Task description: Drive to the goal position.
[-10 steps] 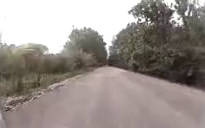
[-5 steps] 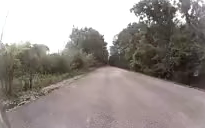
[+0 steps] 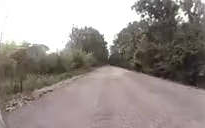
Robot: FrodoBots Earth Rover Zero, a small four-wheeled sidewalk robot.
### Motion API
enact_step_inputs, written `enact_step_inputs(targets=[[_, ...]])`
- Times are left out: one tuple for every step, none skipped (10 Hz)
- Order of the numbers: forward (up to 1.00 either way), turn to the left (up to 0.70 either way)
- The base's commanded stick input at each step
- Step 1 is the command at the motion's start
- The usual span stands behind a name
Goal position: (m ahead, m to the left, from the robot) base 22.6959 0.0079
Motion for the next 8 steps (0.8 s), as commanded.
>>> enact_step_inputs(targets=[[0.70,0.00],[0.70,0.00],[0.70,0.00],[0.70,0.00],[0.70,0.00],[0.70,0.00],[0.70,0.00],[0.70,0.00]])
